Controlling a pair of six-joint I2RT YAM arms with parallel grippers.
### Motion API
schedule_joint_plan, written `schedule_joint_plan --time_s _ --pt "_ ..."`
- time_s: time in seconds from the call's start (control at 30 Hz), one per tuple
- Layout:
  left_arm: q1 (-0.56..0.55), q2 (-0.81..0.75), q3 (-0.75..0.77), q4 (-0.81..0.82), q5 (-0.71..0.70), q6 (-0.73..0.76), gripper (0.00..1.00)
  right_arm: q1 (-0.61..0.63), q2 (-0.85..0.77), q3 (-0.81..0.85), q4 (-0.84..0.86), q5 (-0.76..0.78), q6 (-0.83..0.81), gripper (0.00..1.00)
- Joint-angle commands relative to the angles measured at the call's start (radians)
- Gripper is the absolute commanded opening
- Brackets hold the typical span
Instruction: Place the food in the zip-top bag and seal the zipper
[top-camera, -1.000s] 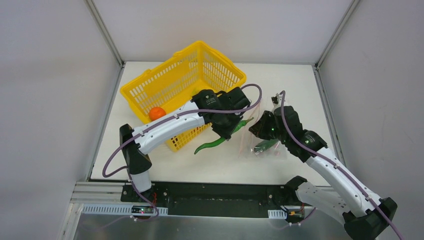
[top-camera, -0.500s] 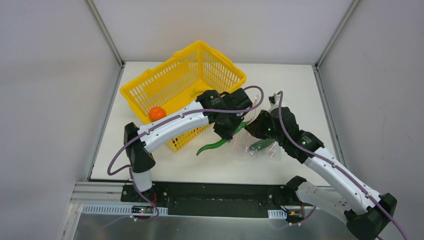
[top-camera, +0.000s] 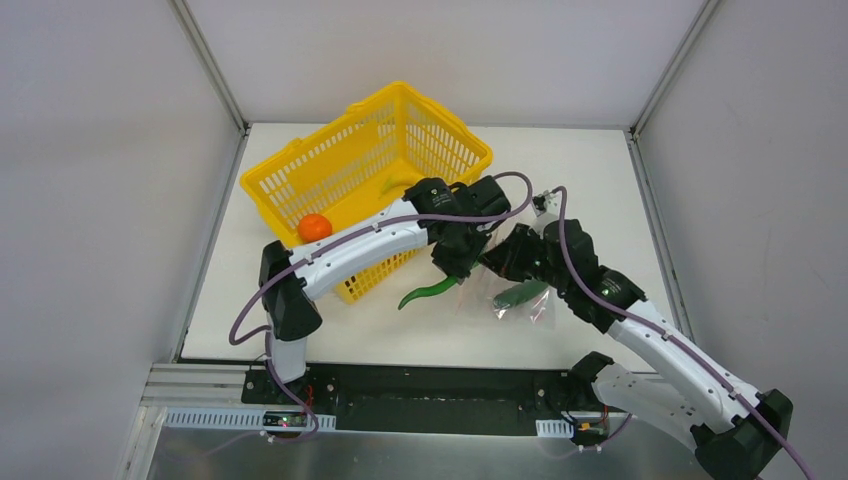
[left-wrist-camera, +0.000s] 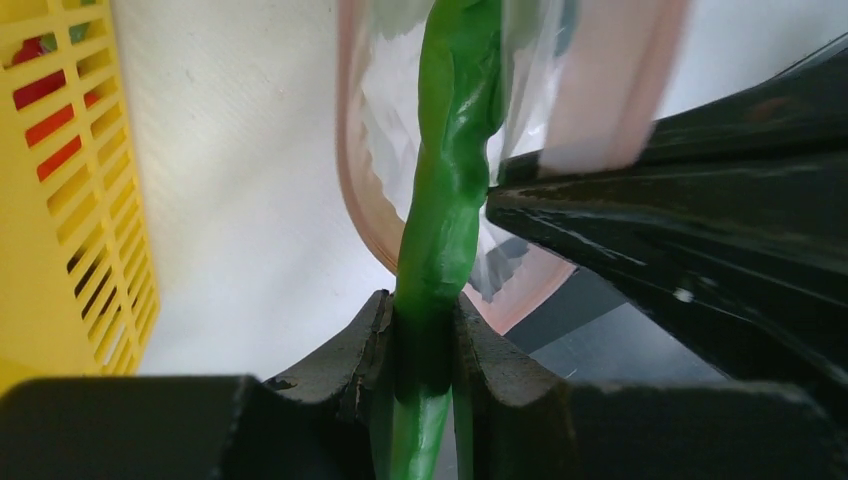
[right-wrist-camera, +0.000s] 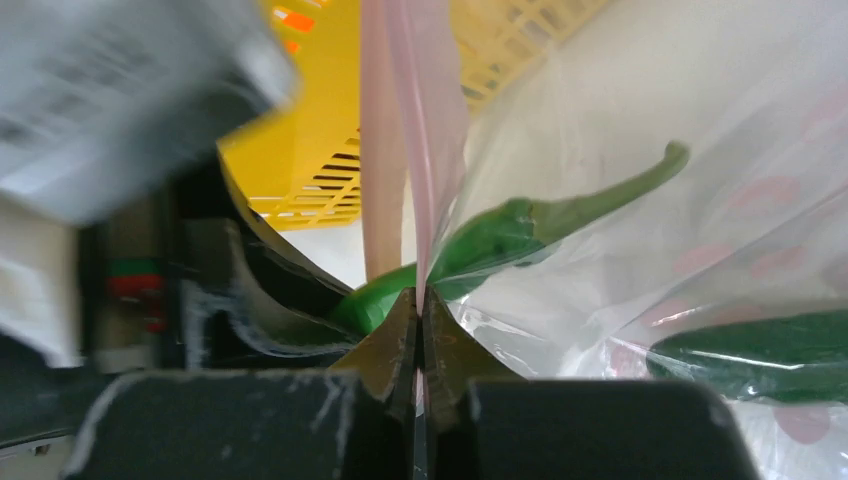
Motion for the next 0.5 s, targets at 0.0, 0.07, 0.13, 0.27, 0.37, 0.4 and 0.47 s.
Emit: schedule_joint_plan --time_s 0.0,0.07,0.13,0.27,0.37,0.4,0.47 --pt "0.010 0.026 0.104 -0.059 0.010 0.034 0.10 0.004 -0.024 -0.047 0.126 -0.042 0.090 0.00" --pt "0.007 0.038 0.146 -0.104 -0.010 0.066 0.17 0.005 -0.042 -0.071 0.147 -0.023 0.116 0.00" --pt "0.007 0.034 0.150 -0.112 -0.033 0.086 0.29 0.004 -0.060 -0.088 0.157 -0.002 0.133 0.00" --pt "0.007 0.049 0.175 -0.120 -0.043 0.101 0.44 0.002 -0.081 -0.089 0.171 -0.006 0.160 0.00" --pt "0.006 0.072 0.220 -0.143 -0.054 0.103 0.47 -0.011 -0.064 -0.059 0.164 -0.059 0.189 0.00" --pt "0.006 0.072 0.228 -0.141 -0.055 0.102 0.47 -0.019 -0.052 -0.049 0.155 -0.078 0.199 0.00" --pt "0.006 0.050 0.225 -0.125 -0.056 0.103 0.48 -0.043 -0.032 -0.035 0.138 -0.106 0.209 0.00"
